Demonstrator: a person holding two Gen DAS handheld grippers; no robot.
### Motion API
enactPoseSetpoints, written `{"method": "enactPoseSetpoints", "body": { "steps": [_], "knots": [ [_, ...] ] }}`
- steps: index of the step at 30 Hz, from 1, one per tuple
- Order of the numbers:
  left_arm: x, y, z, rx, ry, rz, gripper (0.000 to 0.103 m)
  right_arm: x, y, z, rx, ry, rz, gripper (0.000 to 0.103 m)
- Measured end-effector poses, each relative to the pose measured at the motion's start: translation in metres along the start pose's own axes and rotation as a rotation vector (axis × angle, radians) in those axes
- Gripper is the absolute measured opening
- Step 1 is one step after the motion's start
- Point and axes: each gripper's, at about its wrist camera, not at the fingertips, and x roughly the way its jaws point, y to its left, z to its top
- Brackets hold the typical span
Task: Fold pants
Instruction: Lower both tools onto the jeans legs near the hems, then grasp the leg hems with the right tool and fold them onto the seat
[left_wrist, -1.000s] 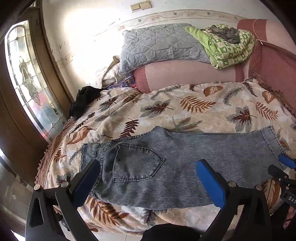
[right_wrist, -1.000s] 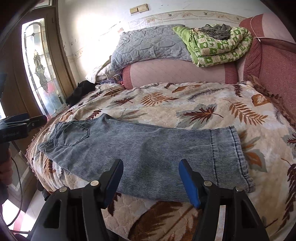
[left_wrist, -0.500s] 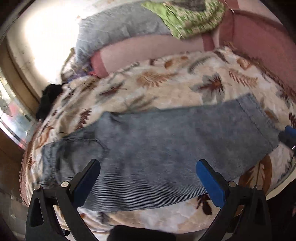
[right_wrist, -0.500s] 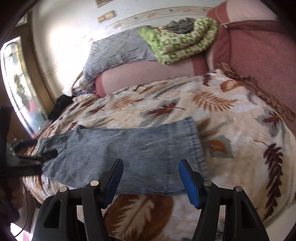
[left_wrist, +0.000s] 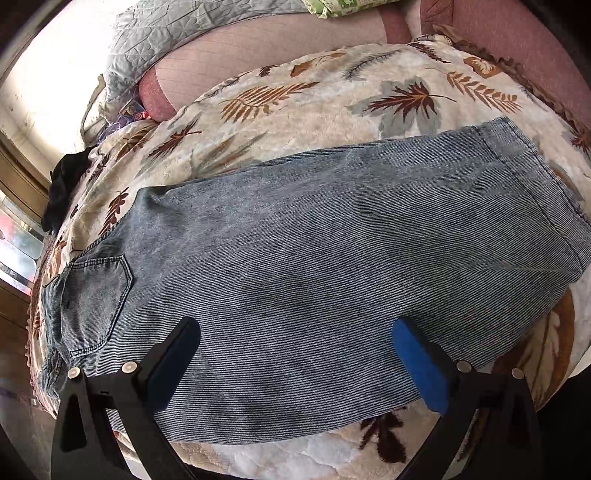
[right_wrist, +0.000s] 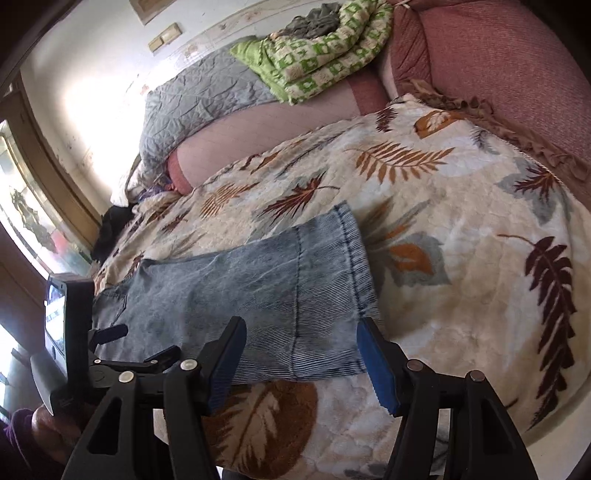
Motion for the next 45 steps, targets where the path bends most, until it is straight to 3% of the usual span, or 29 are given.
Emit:
{"method": "enactPoseSetpoints", "body": {
  "steps": [4, 9, 15, 21, 28, 31, 36, 40, 45],
  "knots": [
    [0.001, 0.002, 0.000, -0.011, 0.013, -0.017, 0.103, 0.021, -0.001, -0.006, -0.004, 0.095, -0.047, 0.066],
    [-0.001, 0.007, -0.002, -0.007, 0.021, -0.008, 0.103, 0.016, -0.008, -0.006, 0.039, 0.114, -0.001, 0.066],
    [-0.013, 0.013, 0.004, -0.020, -0.012, -0.008, 0.103, 0.014, -0.006, 0.030, 0.069, 0.006, 0.027, 0.066],
    [-0.002, 0.012, 0.007, -0.009, 0.012, 0.010, 0.103, 0.067, 0.000, 0.068, 0.098, 0.061, 0.024, 0.065],
    [0.004, 0.012, 0.003, -0.007, 0.023, 0.004, 0.103, 0.121, -0.008, 0.085, 0.174, 0.138, -0.037, 0.065],
    [0.000, 0.012, 0.000, 0.000, 0.023, 0.010, 0.103, 0.118, -0.018, 0.090, 0.220, 0.110, 0.003, 0.066],
    [-0.014, 0.015, -0.005, -0.006, 0.004, 0.008, 0.103, 0.074, -0.036, 0.090, 0.270, -0.001, 0.077, 0.066],
    [-0.022, 0.013, -0.006, -0.001, -0.018, 0.018, 0.103, 0.053, -0.064, 0.075, 0.357, 0.042, 0.128, 0.066],
    [-0.025, 0.012, -0.008, -0.008, -0.011, 0.014, 0.103, 0.044, -0.085, 0.063, 0.343, 0.115, 0.123, 0.066]
  ]
}}
